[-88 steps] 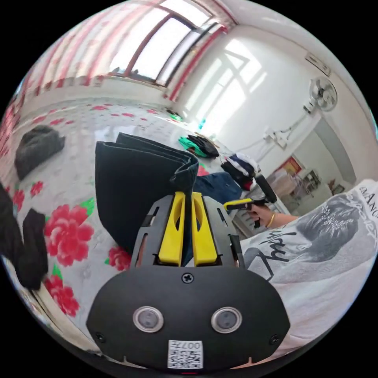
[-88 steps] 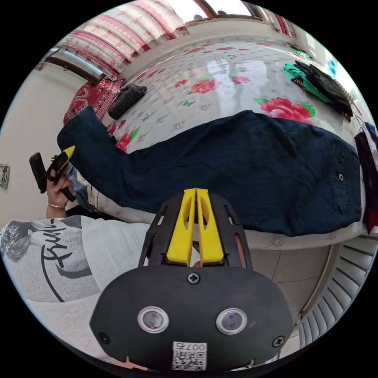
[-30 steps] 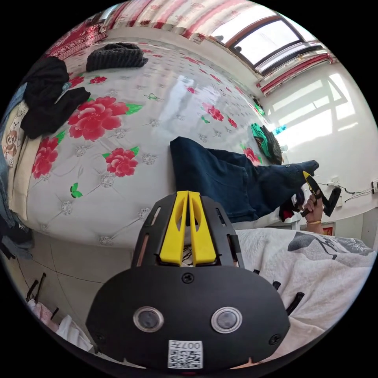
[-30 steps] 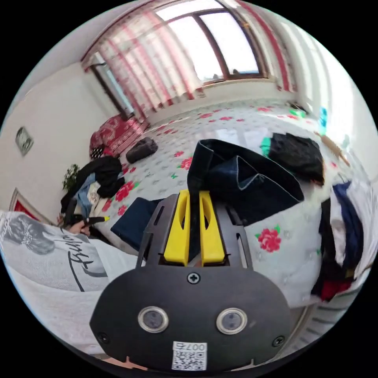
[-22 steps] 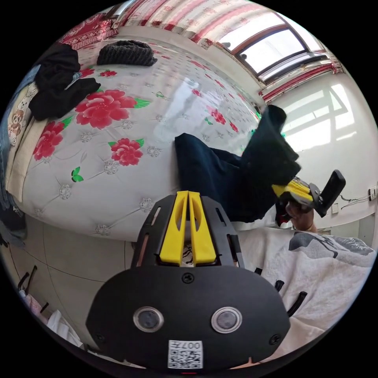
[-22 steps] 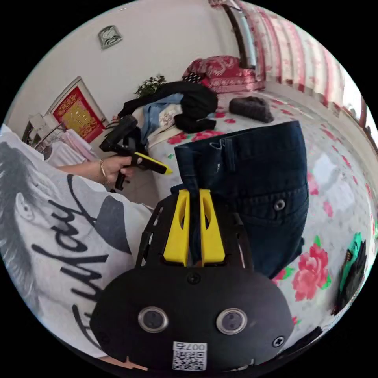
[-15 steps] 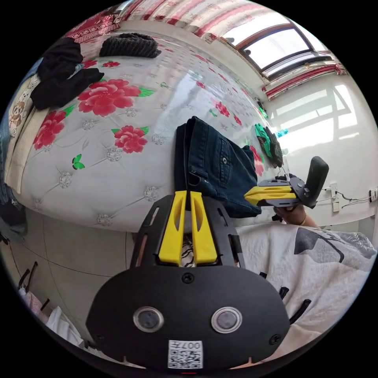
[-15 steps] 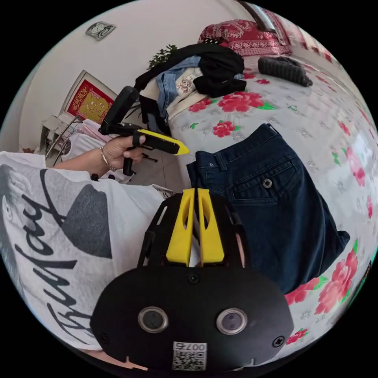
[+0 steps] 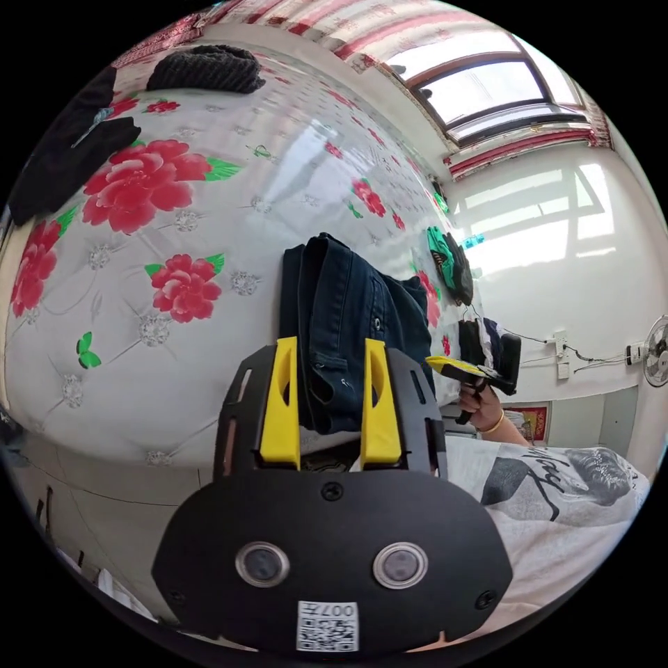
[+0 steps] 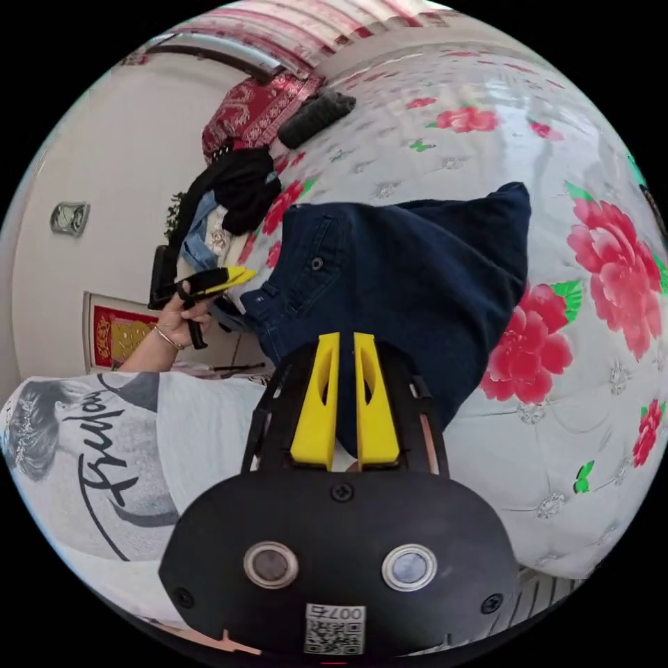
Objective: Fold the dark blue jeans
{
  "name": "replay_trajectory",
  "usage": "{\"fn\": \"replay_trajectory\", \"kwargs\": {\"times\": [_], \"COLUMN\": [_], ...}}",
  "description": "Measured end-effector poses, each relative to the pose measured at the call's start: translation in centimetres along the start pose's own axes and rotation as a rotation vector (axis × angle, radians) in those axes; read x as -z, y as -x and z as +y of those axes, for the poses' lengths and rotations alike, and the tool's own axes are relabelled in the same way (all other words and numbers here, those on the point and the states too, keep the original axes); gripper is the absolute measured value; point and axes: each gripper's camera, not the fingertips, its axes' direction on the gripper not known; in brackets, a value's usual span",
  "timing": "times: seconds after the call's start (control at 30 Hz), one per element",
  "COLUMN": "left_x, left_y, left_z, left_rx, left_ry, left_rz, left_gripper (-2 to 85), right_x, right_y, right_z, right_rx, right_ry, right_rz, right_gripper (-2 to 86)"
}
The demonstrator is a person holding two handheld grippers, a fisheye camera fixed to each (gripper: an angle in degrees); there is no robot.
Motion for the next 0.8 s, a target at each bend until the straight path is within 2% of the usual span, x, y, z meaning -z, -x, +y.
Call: {"fn": "replay_trajectory", "kwargs": {"times": [0.13, 0.23, 0.3, 0.37, 0.57, 0.67, 0.73, 0.8], "left_x": [-1.1, -3.7, -4.7, -4.6, -3.2, -3.0, -2.9, -2.0], "left_y": [0.5, 0.0, -1.7, -2.9, -4.0, -4.6, -4.9, -4.8], "left_z": [-2.9, -4.9, -5.1, -4.9, -4.3, -4.4, -4.2, -3.3], "left_rx": [-0.007, -0.028, -0.126, -0.182, -0.208, -0.237, -0.256, -0.243], "left_ry": [0.074, 0.207, 0.256, 0.253, 0.243, 0.268, 0.276, 0.226], "left_rz": [0.023, -0.014, -0.203, -0.277, -0.355, -0.415, -0.448, -0.438], "left_gripper": [16.1, 16.1, 14.2, 13.6, 12.9, 11.8, 11.4, 11.2], "right_x": [3.9, 5.5, 6.3, 6.6, 3.3, -0.2, 0.2, 1.4], "right_y": [-4.5, -6.3, -6.3, -6.2, -5.8, -5.7, -6.4, -7.9], "right_z": [0.4, -0.6, -2.2, -4.5, -14.0, -17.6, -19.5, -20.9], "right_rx": [-0.157, -0.21, -0.197, -0.176, -0.06, 0.019, 0.05, -0.025], "right_ry": [-0.106, -0.155, -0.192, -0.204, -0.065, 0.126, 0.124, 0.063], "right_rz": [-0.013, -0.02, 0.032, 0.087, 0.323, 0.449, 0.396, 0.286], "right_gripper": [4.2, 5.2, 5.8, 6.6, 8.2, 7.2, 6.4, 6.0]}}
